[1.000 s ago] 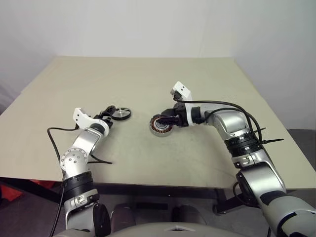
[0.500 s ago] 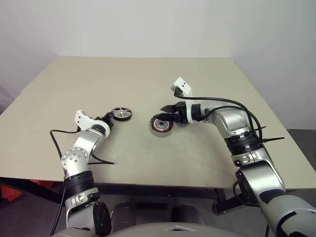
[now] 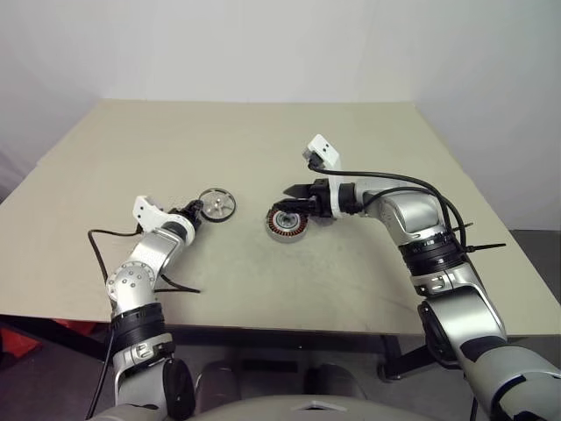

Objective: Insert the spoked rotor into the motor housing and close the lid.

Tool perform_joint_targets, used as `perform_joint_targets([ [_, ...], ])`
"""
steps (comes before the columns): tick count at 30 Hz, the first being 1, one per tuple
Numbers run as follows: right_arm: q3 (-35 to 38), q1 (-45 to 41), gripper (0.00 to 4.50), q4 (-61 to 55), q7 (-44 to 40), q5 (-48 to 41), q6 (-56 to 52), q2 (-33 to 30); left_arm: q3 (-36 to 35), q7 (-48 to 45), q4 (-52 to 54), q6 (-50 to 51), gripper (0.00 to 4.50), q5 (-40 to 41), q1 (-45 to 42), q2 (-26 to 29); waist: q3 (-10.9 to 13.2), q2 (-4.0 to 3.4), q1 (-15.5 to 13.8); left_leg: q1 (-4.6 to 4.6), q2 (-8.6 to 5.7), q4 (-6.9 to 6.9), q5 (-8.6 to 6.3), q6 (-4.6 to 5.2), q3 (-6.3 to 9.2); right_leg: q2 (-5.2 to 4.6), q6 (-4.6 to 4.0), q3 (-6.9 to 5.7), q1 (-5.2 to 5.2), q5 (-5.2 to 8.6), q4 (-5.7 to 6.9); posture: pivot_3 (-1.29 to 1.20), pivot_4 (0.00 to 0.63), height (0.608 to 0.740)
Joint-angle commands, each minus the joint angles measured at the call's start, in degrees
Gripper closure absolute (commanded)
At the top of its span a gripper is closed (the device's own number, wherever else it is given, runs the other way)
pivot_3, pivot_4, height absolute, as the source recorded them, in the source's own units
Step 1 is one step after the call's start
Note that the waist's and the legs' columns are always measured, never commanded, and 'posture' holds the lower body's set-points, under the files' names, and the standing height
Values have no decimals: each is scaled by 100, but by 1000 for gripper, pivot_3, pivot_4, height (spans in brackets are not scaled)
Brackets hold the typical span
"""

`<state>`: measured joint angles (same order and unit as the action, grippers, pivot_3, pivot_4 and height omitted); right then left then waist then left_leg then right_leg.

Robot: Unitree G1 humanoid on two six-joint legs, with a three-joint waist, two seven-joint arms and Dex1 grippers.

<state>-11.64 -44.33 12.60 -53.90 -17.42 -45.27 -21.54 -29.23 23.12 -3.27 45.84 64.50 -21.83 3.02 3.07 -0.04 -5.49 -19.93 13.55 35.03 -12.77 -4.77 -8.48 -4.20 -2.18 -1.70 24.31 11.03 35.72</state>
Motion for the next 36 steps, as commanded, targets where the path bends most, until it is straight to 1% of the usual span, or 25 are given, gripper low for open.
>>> perform_joint_targets([
  [1, 181, -168, 1786, -276, 39, -130, 7, 23, 156, -155, -50, 162, 3170, -133, -74, 187, 0, 0, 0, 0, 0, 0, 0, 0, 0, 0, 0, 0, 0, 0, 0, 0, 0, 740],
  [6, 179, -150, 1786, -325, 74, -171, -10, 14, 196, -300, -135, 245, 3170, -251, -87, 317, 0, 0, 2, 0, 1, -3, 0, 0, 0, 0, 0, -1, 0, 0, -1, 0, 0, 740],
  [17, 152, -72, 1786, -467, 89, -198, -49, -18, 346, -829, 135, 141, 3170, -321, -36, 186, 0, 0, 0, 0, 0, -3, 0, -1, 0, 0, 0, -1, 0, 0, -2, 0, 0, 740],
  [19, 160, -76, 1786, -470, 95, -201, -58, -20, 345, -844, 147, 132, 3512, -349, -15, 180, 0, 0, 1, 0, 1, -4, 0, -1, 0, 0, 0, -1, 0, 0, -2, 0, 0, 740],
  [21, 166, -80, 1786, -468, 105, -202, -59, -20, 345, -869, 178, 128, 3951, -367, 8, 183, 0, 2, 0, 0, 1, -4, 0, -1, 0, 0, 0, -1, 0, 0, -2, 0, 0, 740],
  [22, 168, -85, 1786, -460, 110, -201, -57, -20, 350, -887, 190, 126, 4076, -370, 18, 188, 0, 2, 7, 4, -1, -4, 0, -1, 0, -1, 0, 1, -2, 0, -1, 0, 0, 740],
  [28, 186, -114, 1786, -413, 137, -205, -49, -17, 353, -913, 284, 118, 4076, -338, 53, 156, 0, 2, 7, 5, -1, -4, 1, -3, 0, 0, 1, 1, -2, 0, -1, 0, 0, 740],
  [32, 187, -117, 1786, -417, 94, -206, -64, -94, 349, -1025, 631, 246, 4076, 35, 124, 71, 0, 2, 4, 2, 0, -8, 1, -3, 0, 0, 1, 0, -1, 0, -5, 0, 0, 740],
  [36, 127, -12, 1786, -596, -129, -209, -58, -365, 212, -994, 828, 336, 4076, 518, 232, 21, 3, 6, -8, -1, -1, -8, 1, -3, 0, 0, 0, -1, -1, 0, -7, 0, 0, 740],
])
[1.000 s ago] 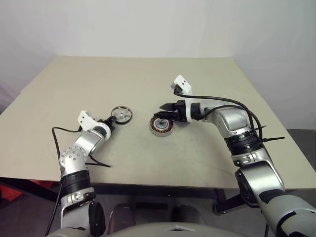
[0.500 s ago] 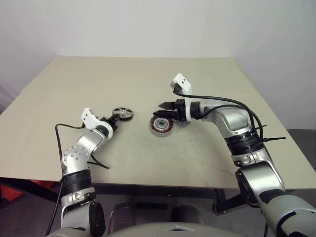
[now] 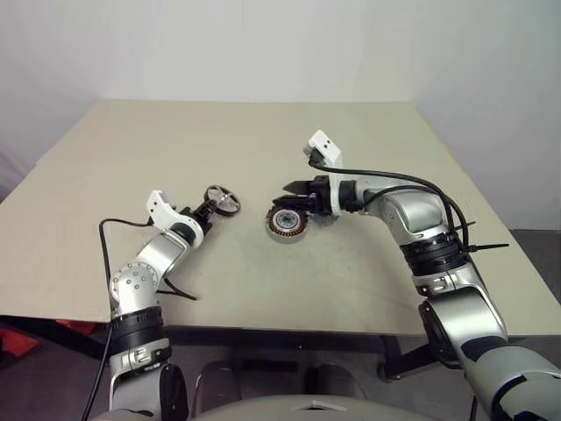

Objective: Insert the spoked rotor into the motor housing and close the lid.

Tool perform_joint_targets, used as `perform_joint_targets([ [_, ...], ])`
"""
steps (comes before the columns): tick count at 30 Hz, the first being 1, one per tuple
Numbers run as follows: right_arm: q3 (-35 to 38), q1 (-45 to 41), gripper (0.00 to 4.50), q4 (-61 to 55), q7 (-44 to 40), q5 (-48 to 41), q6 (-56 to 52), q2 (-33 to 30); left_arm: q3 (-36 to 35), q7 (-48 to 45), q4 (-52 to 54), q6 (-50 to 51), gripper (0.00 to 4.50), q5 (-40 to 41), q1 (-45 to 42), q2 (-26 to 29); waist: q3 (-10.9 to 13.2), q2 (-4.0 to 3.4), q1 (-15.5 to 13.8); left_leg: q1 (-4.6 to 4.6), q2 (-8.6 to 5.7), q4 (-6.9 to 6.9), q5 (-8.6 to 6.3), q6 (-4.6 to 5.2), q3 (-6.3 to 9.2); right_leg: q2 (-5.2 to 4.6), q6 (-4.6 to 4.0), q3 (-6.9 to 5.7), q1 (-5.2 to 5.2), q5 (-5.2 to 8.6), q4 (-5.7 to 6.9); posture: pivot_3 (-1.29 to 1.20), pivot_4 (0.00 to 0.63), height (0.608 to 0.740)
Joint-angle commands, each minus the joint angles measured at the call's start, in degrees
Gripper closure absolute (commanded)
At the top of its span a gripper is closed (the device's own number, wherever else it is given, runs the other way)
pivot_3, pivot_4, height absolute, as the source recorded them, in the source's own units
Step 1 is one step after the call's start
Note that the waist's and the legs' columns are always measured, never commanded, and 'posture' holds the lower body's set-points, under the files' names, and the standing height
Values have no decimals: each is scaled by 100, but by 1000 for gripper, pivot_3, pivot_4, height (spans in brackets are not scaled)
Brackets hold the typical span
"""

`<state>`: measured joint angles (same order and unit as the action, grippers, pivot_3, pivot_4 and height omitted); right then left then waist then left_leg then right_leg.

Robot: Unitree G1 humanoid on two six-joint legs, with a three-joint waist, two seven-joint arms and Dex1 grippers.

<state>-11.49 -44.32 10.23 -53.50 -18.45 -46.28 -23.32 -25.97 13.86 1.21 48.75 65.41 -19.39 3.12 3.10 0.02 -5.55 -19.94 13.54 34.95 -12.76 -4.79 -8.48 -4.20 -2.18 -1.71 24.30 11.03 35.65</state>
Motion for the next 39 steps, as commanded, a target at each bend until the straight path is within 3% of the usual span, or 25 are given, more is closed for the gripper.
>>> perform_joint_targets([
  [1, 111, 25, 1786, -426, -268, -120, 51, -301, -146, -72, 454, 103, 4076, 682, 5, -5, 1, 1, -3, 0, 0, 0, 0, 0, 0, 0, 0, 0, 0, 0, 0, 0, 0, 740],
  [6, 130, 23, 1786, -419, -401, -78, 133, -550, 22, 60, 517, 530, 4076, 1627, -23, 0, 1, 2, -1, 2, 0, 0, 0, 0, 0, 0, 0, 1, 0, 0, 1, 0, 0, 740],
  [19, 124, 192, 1786, -627, -456, -107, 56, -656, 848, -27, -162, 1286, 4076, 2587, -301, 253, 1, 2, 6, 4, -1, 1, 1, 0, -1, 0, 2, 1, 0, 1, 3, 0, 0, 740],
  [39, 167, 275, 1786, -824, -307, -191, -2, -616, 999, -695, -1472, 1184, 4076, 1803, -668, -73, 1, 2, -8, 3, -3, 1, 2, -1, 0, -1, 2, 2, 0, 1, 4, 0, 0, 740],
])
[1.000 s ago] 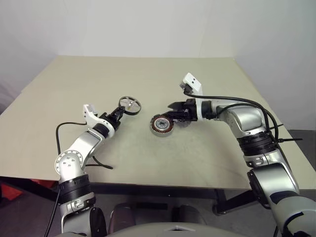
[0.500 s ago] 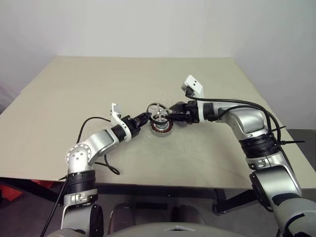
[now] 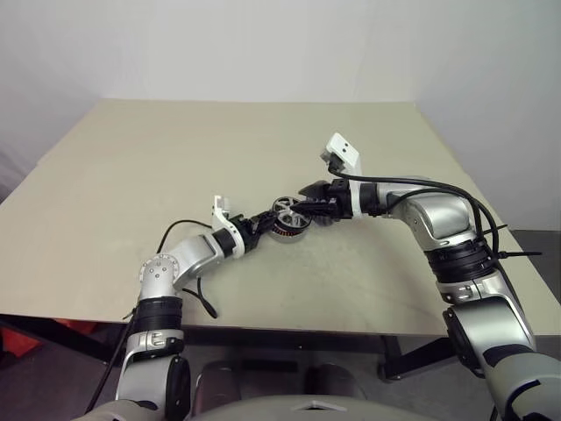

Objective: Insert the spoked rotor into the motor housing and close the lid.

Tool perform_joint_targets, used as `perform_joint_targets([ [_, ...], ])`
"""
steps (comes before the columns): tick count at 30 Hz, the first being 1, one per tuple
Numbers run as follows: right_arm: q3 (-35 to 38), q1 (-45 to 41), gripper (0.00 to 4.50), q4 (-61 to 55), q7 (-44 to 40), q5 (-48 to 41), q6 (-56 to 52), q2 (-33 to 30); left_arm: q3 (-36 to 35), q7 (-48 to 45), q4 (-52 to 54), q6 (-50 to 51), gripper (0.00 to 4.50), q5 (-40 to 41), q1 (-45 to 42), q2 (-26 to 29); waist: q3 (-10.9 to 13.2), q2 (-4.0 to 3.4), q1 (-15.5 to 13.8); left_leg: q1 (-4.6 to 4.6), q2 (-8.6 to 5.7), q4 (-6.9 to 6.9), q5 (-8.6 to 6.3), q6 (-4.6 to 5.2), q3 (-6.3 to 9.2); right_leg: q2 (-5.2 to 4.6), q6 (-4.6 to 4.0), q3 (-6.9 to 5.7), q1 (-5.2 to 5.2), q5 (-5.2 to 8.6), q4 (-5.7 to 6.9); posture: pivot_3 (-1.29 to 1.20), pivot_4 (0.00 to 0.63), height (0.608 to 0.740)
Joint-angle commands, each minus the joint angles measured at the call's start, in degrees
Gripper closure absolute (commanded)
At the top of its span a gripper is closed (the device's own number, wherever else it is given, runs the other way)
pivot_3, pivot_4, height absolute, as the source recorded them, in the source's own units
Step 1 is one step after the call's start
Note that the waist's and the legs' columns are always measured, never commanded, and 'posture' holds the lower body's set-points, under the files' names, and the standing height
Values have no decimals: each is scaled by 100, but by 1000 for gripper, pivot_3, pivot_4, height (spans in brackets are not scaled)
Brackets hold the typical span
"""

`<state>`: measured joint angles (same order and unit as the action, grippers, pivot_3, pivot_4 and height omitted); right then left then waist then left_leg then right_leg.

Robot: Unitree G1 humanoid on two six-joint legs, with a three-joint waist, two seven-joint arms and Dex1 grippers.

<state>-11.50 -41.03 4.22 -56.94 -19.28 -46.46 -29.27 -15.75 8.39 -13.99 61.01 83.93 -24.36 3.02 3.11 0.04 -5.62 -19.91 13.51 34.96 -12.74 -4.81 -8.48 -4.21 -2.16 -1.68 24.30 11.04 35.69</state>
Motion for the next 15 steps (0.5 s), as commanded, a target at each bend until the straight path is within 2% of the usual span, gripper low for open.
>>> perform_joint_targets([
  [1, 169, -58, 1786, -215, 48, -106, 18, -16, -38, -156, 50, -38, 4076, -70, -172, -75, 0, 0, -1, 0, 0, 0, 0, 0, 0, 0, 0, 1, 0, 0, 0, 0, 0, 740],
  [15, 130, -142, 1786, -97, 152, -77, 73, 76, -255, -56, 151, -59, 4076, -338, 18, -169, 0, 0, 0, 0, 0, 0, 0, 0, 0, 0, 0, 0, 0, 0, 0, 0, 0, 740],
])
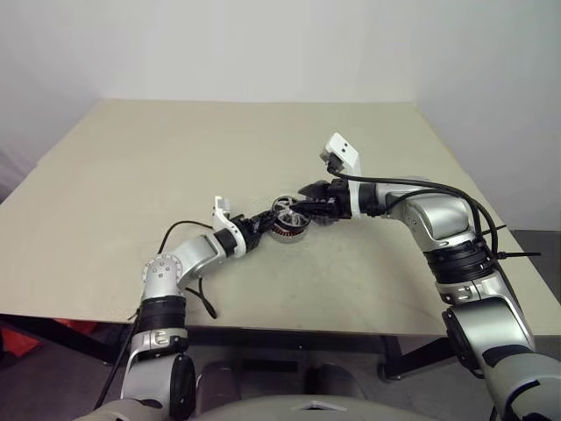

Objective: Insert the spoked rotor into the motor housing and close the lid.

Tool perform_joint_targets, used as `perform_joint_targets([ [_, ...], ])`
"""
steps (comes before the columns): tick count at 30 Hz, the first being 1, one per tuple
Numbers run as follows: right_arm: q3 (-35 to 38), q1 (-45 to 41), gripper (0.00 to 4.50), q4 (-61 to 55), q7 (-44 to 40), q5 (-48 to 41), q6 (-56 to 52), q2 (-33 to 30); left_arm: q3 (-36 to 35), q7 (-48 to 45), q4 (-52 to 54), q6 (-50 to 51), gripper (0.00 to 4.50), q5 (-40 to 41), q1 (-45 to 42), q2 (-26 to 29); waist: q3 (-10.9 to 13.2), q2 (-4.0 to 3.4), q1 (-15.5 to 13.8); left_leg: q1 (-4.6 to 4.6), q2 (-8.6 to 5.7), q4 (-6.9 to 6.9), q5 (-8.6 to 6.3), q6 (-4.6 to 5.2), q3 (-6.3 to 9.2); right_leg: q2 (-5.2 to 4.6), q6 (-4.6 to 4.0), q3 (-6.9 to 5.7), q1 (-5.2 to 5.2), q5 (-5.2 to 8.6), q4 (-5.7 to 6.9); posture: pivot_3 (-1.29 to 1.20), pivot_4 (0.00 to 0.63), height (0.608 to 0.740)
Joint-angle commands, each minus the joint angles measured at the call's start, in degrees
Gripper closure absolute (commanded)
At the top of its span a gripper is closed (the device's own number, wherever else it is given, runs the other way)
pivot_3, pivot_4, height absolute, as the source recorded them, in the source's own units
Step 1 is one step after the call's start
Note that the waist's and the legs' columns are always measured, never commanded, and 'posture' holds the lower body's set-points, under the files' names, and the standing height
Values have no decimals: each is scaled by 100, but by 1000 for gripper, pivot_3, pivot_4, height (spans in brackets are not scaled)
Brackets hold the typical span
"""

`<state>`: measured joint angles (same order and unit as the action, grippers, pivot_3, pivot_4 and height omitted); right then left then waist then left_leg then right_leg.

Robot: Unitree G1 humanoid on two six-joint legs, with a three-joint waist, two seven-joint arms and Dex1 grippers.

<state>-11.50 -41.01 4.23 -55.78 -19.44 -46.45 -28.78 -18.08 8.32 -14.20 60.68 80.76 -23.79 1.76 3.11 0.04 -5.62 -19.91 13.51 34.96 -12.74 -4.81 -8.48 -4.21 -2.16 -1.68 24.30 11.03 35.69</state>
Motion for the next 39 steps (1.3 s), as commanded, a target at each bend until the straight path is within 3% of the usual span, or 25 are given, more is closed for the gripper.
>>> perform_joint_targets([
  [1, 129, -160, 1786, -79, 40, -54, 82, 37, -25, -49, 175, -21, 4076, -38, -42, -53, 0, 0, 0, 0, 0, 0, 0, 0, 0, 0, 0, 0, 0, 0, 0, 0, 0, 740],
  [11, 132, -222, 1786, 10, 134, -23, 125, 100, 96, -278, 376, 148, 4076, -306, -1, 31, 0, 0, 3, 0, 0, 0, 0, 0, 0, 0, 0, 0, 0, 0, 0, 0, 0, 740],
  [18, 124, -222, 1786, 37, 206, 12, 159, 122, 71, -200, 462, 217, 1968, -414, 48, 43, 0, 0, 2, 1, 0, 0, 0, 0, 0, 0, 0, 0, 0, 0, 0, 0, 0, 740],
  [32, 27, -218, 1786, 71, 170, 4, 173, 223, -216, 530, 1540, 368, 1968, 187, 793, 343, 0, 0, 9, 2, 1, 0, 0, 0, 0, 1, 0, 0, 0, 0, 1, 0, 0, 740],
  [35, -21, -206, 1786, 115, 213, 38, 175, 295, -121, 475, 1831, 301, 1968, 2, 864, 549, 0, 0, 11, 2, 2, 0, 0, 0, 0, 1, 0, 0, 0, 0, 1, 0, 0, 740],
  [39, -242, -120, 1786, 425, 461, 305, 267, 545, 313, 66, 2556, -17, 1968, -911, 749, 1072, 0, 0, 19, 5, 4, 0, 0, -1, 1, 2, 1, -2, -1, 0, 3, 0, 0, 740],
])
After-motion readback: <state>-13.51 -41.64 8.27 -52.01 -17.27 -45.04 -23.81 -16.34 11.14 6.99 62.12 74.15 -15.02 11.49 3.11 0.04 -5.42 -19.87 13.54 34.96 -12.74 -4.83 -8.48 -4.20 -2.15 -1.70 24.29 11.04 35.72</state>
